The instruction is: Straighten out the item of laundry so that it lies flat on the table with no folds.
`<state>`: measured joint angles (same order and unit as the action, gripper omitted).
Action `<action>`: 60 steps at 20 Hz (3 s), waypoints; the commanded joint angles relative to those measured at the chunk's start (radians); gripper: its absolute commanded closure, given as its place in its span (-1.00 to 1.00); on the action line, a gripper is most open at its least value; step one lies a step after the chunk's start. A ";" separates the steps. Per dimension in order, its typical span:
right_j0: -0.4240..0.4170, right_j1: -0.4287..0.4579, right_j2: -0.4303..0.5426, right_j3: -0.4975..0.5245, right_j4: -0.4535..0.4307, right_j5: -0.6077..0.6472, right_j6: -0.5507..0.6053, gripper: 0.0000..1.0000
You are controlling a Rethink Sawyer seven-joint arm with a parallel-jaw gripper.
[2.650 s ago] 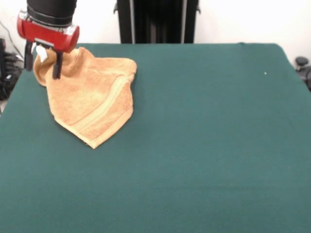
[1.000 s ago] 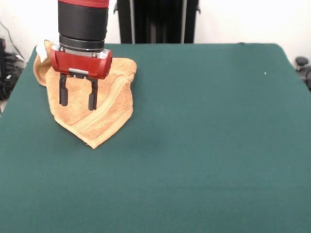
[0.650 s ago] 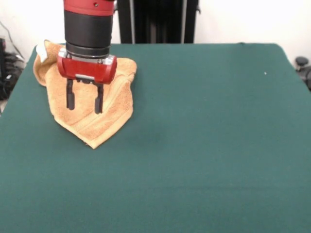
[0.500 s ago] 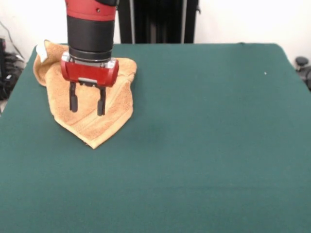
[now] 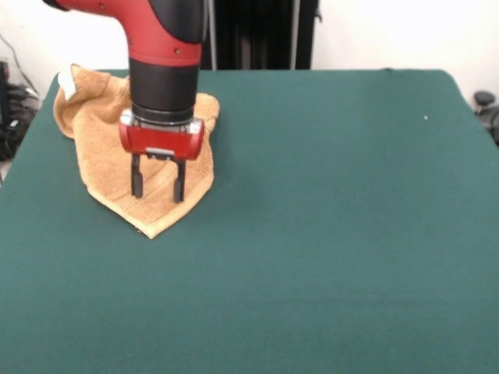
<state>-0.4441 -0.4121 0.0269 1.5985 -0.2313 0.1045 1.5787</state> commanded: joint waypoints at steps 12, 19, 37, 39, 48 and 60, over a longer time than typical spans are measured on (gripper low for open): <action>0.245 0.271 -0.219 -0.166 0.041 -0.072 0.167 -1.00; 0.226 0.324 -0.178 -0.220 0.043 0.044 0.113 -1.00; -0.057 0.323 0.155 -0.153 -0.149 0.096 -0.057 -1.00; -0.048 0.323 0.146 -0.161 -0.161 0.102 -0.052 -1.00; -0.059 0.320 0.153 -0.154 -0.187 0.063 -0.013 1.00; -0.110 0.181 0.232 0.009 -0.149 -0.064 0.119 1.00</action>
<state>-0.4999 -0.3536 0.1028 1.4658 -0.3462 0.0951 1.5787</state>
